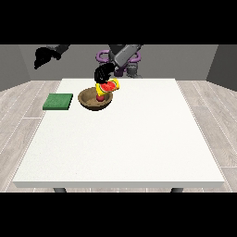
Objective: Pick the cup and pour the ball into the bowl, then pick the bowl and place it on the pad
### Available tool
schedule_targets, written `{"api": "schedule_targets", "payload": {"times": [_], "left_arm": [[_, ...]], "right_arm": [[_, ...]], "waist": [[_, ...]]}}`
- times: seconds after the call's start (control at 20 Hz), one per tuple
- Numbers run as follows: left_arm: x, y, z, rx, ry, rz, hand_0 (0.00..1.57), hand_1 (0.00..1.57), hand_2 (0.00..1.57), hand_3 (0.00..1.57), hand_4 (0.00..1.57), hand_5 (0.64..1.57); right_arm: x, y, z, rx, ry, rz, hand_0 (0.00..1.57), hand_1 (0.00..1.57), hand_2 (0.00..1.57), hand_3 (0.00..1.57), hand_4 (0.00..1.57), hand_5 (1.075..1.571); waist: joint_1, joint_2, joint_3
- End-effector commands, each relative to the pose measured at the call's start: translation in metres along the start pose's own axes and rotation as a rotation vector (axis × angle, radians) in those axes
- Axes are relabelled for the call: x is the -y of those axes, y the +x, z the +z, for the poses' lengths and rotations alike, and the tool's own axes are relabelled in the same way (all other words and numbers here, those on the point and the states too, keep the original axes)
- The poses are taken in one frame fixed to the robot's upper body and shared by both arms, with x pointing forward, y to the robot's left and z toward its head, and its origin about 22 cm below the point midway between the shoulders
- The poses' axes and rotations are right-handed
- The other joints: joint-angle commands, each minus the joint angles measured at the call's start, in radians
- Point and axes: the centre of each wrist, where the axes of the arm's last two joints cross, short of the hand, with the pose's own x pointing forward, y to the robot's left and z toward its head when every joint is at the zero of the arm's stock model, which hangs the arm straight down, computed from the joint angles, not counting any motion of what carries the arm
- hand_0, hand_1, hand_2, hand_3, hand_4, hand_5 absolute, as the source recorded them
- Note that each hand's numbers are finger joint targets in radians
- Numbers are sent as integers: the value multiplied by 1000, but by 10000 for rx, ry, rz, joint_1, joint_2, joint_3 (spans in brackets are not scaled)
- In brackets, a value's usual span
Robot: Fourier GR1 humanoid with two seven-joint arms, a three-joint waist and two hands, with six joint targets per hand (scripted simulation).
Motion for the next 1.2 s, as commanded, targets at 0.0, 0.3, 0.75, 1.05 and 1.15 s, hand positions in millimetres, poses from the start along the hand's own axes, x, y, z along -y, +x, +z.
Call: {"api": "schedule_targets", "payload": {"times": [0.0, 0.3, 0.75, 1.05, 1.15], "left_arm": [[-8, 5, -1, 121, -212, -8, 1530, 1530, 1571, 1571, 1485, 1210], [-31, -15, -14, -836, 772, 3020, 1489, 1489, 1571, 1571, 1473, 1247], [-11, -129, -1, -3663, 2371, 6605, 1547, 1547, 1571, 1571, 1198, 1482], [9, -139, 24, -4219, 2736, 10242, 1238, 1238, 1571, 1571, 1417, 1337], [-16, -120, 6, -4525, 2821, 13532, 950, 950, 1119, 1016, 1445, 1269]], "right_arm": [[16, -10, 13, -190, 345, -139, 0, 0, 338, 598, 576, 1563], [66, -36, 48, -888, -1000, 178, 0, 0, 340, 653, 567, 1564], [56, -45, 55, -1055, -1532, 483, 0, 0, 478, 638, 564, 1566], [18, -21, 25, -448, -1213, -44, 0, 0, 580, 701, 587, 1571], [6, -28, 28, -580, -1014, -216, 0, 0, 551, 650, 607, 1570]], "waist": [[-121, -217, 0], [1027, -799, -1], [2107, -483, -22], [2282, 192, -55], [2206, 255, -140]]}}
